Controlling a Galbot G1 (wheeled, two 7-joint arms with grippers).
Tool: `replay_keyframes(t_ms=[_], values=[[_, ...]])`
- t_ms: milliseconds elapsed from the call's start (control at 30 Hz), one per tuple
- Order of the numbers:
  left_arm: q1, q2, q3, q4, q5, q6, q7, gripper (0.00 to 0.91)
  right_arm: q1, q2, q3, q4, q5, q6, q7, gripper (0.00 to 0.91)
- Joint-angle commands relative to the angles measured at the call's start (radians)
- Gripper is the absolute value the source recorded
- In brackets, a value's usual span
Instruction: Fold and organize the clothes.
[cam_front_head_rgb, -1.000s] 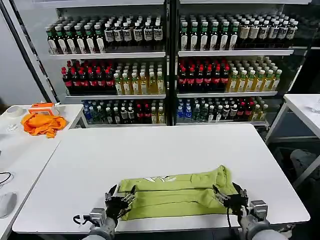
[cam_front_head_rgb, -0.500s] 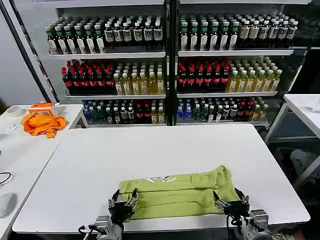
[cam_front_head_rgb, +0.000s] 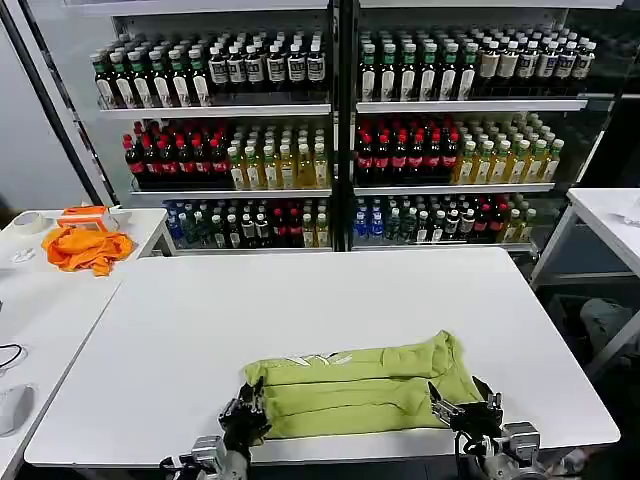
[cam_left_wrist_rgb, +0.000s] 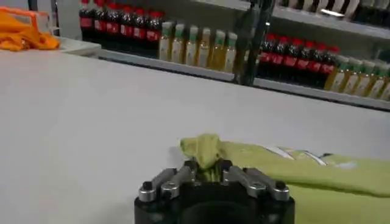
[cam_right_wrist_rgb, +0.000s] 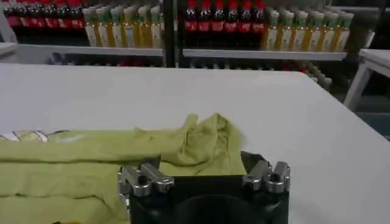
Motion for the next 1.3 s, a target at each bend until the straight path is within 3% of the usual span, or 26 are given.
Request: replay_keyframes(t_ms=[33,433,633,700,767,833,867,933,1000,1300], values=[[-0.003,0.009,-0.034,-0.041,-0.041,-0.007,0.006,0.030,-0.003,0.002,-0.001,0.004,-0.001,-0.002,0.001,0.907],[0.004,0.173,-0.204,-0.109,-0.175,0.027,0.043,0.040,0.022,-0.002,-0.016,0.002,0.009,-0.013,0.005,0.907],[0.076,0.167,-0.155,-0.181,-0.140,0.054,0.060,0.081,0.034,-0.005,-0.028,-0.005,0.011,-0.016,0.005,0.907],[0.085,0.142,-0.131,-0.190,-0.101,0.056,0.061,0.181,0.037,-0.007,-0.030,-0.007,0.011,-0.016,0.005,0.907],[0.095,0.125,-0.113,-0.191,-0.058,0.061,0.064,0.413,0.038,-0.006,-0.033,-0.006,0.011,-0.017,0.006,0.907],[0.107,0.120,-0.102,-0.188,-0.022,0.067,0.066,0.504,0.039,-0.007,-0.032,-0.004,0.011,-0.019,0.005,0.907],[0.114,0.121,-0.101,-0.187,-0.012,0.069,0.068,0.655,0.038,-0.008,-0.032,-0.004,0.012,-0.019,0.005,0.907],[0.128,0.129,-0.105,-0.187,0.001,0.073,0.071,0.826,0.037,-0.011,-0.028,-0.005,0.012,-0.018,0.004,0.907],[0.140,0.138,-0.111,-0.187,0.023,0.083,0.075,0.897,0.035,-0.011,-0.026,-0.006,0.013,-0.018,0.004,0.907],[0.169,0.155,-0.155,-0.201,0.033,0.108,0.067,0.907,0.036,-0.007,-0.030,-0.010,0.012,-0.014,0.002,0.907]])
